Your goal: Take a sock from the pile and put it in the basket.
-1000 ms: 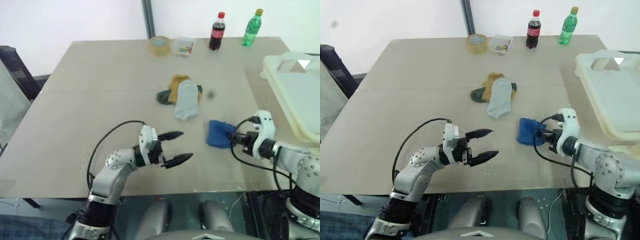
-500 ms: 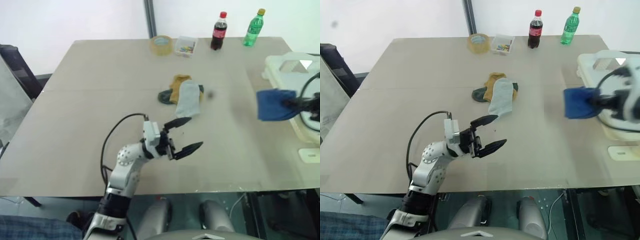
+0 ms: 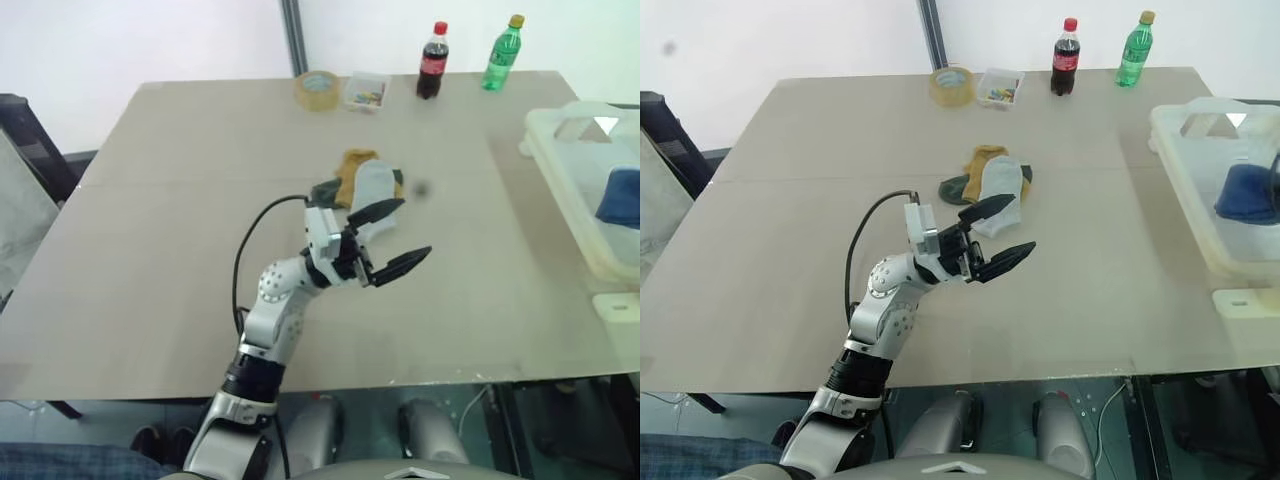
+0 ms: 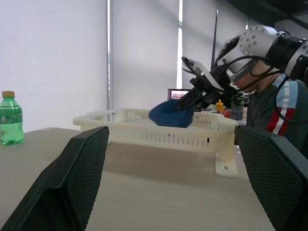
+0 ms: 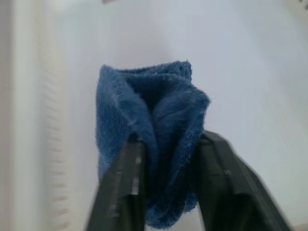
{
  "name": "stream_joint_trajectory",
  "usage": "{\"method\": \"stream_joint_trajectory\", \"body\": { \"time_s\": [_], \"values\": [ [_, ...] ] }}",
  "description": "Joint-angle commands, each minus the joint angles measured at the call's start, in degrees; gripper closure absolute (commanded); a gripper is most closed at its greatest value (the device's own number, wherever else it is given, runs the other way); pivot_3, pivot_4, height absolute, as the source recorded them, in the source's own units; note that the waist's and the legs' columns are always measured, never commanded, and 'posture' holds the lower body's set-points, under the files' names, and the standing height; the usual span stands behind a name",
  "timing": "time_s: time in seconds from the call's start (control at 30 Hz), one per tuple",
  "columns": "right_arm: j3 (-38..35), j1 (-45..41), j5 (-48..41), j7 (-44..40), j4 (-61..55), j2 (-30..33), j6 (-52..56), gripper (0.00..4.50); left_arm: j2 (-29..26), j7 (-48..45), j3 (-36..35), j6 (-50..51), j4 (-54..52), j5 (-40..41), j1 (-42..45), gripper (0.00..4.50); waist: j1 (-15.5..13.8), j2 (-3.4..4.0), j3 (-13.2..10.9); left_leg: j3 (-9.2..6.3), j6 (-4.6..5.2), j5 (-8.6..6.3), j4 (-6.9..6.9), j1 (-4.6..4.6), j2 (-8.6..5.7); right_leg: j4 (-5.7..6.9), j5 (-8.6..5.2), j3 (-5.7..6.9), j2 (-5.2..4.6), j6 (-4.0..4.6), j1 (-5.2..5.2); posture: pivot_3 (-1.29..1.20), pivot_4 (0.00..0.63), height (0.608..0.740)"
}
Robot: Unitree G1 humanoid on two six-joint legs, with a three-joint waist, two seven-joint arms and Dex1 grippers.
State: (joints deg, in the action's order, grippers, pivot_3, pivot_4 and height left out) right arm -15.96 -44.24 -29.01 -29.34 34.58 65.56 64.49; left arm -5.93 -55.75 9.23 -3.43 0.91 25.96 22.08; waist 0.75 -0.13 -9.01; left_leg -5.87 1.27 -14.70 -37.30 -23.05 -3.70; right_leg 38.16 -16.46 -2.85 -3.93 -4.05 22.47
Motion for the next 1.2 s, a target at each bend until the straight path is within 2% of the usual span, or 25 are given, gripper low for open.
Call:
{"method": "stream_joint_trajectory", "body": {
  "time_s": [0.03, 0.13, 0.17, 0.33, 0.57, 0.73, 0.9, 1.03, 1.13, 1.2],
  "values": [
    [2.7, 0.5, 4.2, -4.3, -0.2, 1.2, -7.9, 1.36, 0.1, 0.6, -0.2, 0.5, -1.5, 0.4, 0.6, 0.0, 0.0, 0.01, 0.0, 0.01, -0.04, 0.02, 0.0, -0.01, 0.0, 0.0, 0.0, -0.01, 0.0, 0.0, 0.0, 0.0, 0.15, 0.74],
    [4.9, 2.5, 7.5, -6.9, 0.6, 2.1, -11.9, 0.06, -0.6, 0.6, -0.1, 0.7, -1.7, 0.0, 0.2, 0.0, -0.1, 0.02, 0.0, 0.01, -0.05, 0.03, -0.01, -0.01, 0.0, 0.0, 0.0, -0.01, 0.01, -0.01, 0.01, 0.0, 0.15, 0.74],
    [4.8, 2.4, 7.9, -7.3, 1.0, 2.0, -12.1, 0.02, -0.7, 0.7, -0.1, 0.7, -1.7, 0.0, 0.1, 0.0, -0.1, 0.02, 0.0, 0.01, -0.05, 0.03, -0.01, -0.02, 0.0, 0.0, 0.0, 0.0, 0.01, -0.01, 0.01, 0.0, 0.15, 0.74],
    [4.5, 7.0, 9.6, -12.7, -6.3, 5.2, -14.4, 0.02, -1.5, 1.5, -0.2, 1.3, -3.0, 0.2, -0.7, 0.0, -0.2, 0.04, 0.0, 0.0, -0.05, 0.03, -0.02, -0.01, 0.0, 0.0, 0.0, -0.01, 0.0, -0.01, 0.02, 0.0, 0.15, 0.74],
    [-3.7, 9.9, 7.0, -10.5, -25.8, 6.6, -7.6, 0.02, -2.6, 1.3, -0.3, 2.1, -3.7, 0.5, -1.0, 0.0, 0.1, 0.08, 0.0, 0.05, -0.05, 0.03, -0.04, 0.05, 0.02, 0.15, 0.0, -0.13, 0.02, -0.02, 0.05, 0.0, 0.15, 0.74],
    [-6.2, 12.4, 3.7, -8.5, -43.1, -1.8, -10.4, 0.02, -2.5, 1.7, -1.0, 2.6, -2.8, 1.0, -0.5, 0.0, 0.0, -0.02, 0.0, 0.0, -0.04, 0.02, -0.11, 0.06, 0.05, 0.26, 0.0, -0.08, 0.06, -0.02, 0.06, 0.0, 0.15, 0.74],
    [-1.9, 24.2, 0.3, -6.9, -58.6, -13.8, -10.5, 0.02, -2.2, 2.1, -1.5, 2.2, -1.9, 0.7, -0.2, 0.0, -0.7, -0.32, 0.0, -0.14, -0.05, 0.02, -0.23, 0.06, 0.03, 0.34, 0.01, 0.04, 0.02, -0.03, -0.02, 0.0, 0.15, 0.74],
    [-0.3, 33.9, -0.7, -7.3, -63.5, -20.1, -13.8, 0.02, -2.7, 2.0, -1.7, 2.2, -2.7, 0.6, -1.2, 0.0, -1.4, -0.28, 0.0, -0.12, -0.07, 0.04, -0.34, -0.08, -0.08, 0.4, 0.01, -0.01, -0.06, -0.03, 0.14, 0.0, 0.15, 0.74],
    [2.3, 45.7, 2.2, -12.7, -63.7, -21.4, -24.6, 0.02, -3.9, 2.3, -2.1, 2.0, -4.3, 0.1, -3.4, 0.0, -1.7, -0.35, 0.1, -0.14, -0.07, 0.03, -0.46, -0.01, -0.07, 0.43, 0.02, 0.01, -0.03, -0.05, 0.05, 0.0, 0.15, 0.74],
    [2.9, 50.3, 3.7, -15.3, -63.2, -21.6, -30.4, 0.02, -4.3, 2.8, -2.3, 2.0, -5.3, 0.0, -4.4, 0.0, -1.6, -0.31, 0.1, -0.5, -0.07, 0.02, -0.4, 0.17, 0.0, 0.18, 0.01, 0.34, 0.05, -0.04, -0.33, 0.0, 0.15, 0.74]
  ]
}}
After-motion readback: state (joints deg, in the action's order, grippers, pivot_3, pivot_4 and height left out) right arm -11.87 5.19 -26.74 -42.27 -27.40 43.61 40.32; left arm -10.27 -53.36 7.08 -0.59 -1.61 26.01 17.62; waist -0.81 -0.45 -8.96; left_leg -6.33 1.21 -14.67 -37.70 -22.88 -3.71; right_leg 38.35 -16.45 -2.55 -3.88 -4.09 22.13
